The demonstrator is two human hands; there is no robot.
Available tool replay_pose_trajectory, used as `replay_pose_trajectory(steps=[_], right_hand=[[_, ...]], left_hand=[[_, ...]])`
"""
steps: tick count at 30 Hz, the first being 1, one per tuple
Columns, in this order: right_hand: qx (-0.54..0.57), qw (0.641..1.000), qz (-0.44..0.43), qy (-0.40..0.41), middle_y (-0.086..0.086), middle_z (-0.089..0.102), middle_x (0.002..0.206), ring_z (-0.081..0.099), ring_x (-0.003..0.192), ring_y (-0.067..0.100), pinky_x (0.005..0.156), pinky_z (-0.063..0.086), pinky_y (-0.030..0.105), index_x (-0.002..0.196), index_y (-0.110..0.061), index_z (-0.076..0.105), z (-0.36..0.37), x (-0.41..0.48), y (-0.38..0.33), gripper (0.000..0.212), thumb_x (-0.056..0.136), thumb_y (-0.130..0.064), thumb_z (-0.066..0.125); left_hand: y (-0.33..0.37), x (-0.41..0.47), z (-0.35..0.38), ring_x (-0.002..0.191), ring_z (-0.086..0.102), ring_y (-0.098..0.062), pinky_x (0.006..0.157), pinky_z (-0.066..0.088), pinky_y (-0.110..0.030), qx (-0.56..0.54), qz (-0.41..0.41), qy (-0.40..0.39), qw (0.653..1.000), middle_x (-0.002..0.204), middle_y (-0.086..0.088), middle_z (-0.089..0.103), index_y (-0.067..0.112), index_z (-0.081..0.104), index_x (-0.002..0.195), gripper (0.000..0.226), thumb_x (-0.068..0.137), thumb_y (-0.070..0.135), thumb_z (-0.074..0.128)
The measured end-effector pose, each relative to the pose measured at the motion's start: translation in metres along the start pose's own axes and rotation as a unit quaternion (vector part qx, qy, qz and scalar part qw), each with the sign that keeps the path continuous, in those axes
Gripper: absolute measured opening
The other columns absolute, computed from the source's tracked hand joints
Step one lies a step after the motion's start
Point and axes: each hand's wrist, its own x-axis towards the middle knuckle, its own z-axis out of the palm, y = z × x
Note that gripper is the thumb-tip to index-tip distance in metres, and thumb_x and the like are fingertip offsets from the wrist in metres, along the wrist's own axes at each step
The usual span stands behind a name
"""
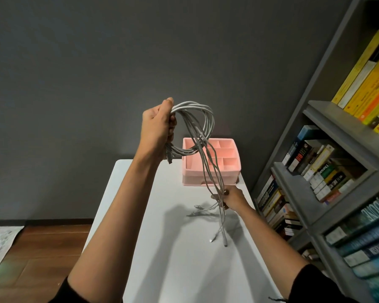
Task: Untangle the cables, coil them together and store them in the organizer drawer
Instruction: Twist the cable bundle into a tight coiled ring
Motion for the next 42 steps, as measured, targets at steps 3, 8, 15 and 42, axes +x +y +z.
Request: replay_pose_trajectory(steps=[3, 8, 15, 42], right_hand=[[0.019, 0.999, 0.033, 0.010, -0.002, 0.064, 0.053, 0.054, 0.037, 0.009, 0.039, 0.046, 0.022, 0.069, -0.008, 0.054, 0.002, 0.002, 0.002, 0.024, 0.082, -0.006, 0.074], [-0.013, 0.998, 0.018, 0.052, -0.001, 0.055, 0.059, 0.047, 0.054, 0.012, 0.044, 0.035, 0.015, 0.062, -0.014, 0.037, 0.002, 0.000, 0.012, 0.048, 0.071, -0.014, 0.084], [0.090, 0.994, -0.017, 0.055, 0.004, 0.059, 0.071, 0.054, 0.052, 0.010, 0.046, 0.042, 0.020, 0.076, -0.017, 0.049, 0.009, 0.001, 0.019, 0.024, 0.091, 0.001, 0.057], [-0.155, 0.973, -0.016, -0.168, -0.009, 0.057, 0.114, 0.053, 0.106, 0.010, 0.080, 0.037, 0.014, 0.125, -0.024, 0.062, 0.010, -0.007, 0.014, 0.042, 0.086, -0.007, 0.060]], left_hand=[[-0.003, -0.002, 0.002, 0.038, 0.022, -0.006, 0.038, 0.018, -0.017, -0.003, -0.010, -0.002, 1.000, 0.043, 0.010, 0.036, 0.020, 0.034, 0.056, 0.043, 0.097, 0.027, 0.047], [0.000, -0.002, 0.001, 0.038, 0.023, -0.006, 0.038, 0.019, -0.017, -0.007, -0.015, 0.001, 1.000, 0.044, 0.010, 0.036, 0.020, 0.034, 0.058, 0.041, 0.097, 0.027, 0.047], [0.001, -0.004, 0.003, 0.037, 0.022, -0.006, 0.038, 0.018, -0.016, -0.027, -0.027, -0.004, 0.999, 0.044, 0.009, 0.035, 0.020, 0.034, 0.057, 0.043, 0.097, 0.028, 0.048], [0.008, 0.000, -0.021, 0.039, 0.021, -0.007, 0.040, 0.016, -0.019, 0.000, -0.019, 0.003, 1.000, 0.042, 0.011, 0.034, 0.021, 0.033, 0.057, 0.042, 0.095, 0.028, 0.049]])
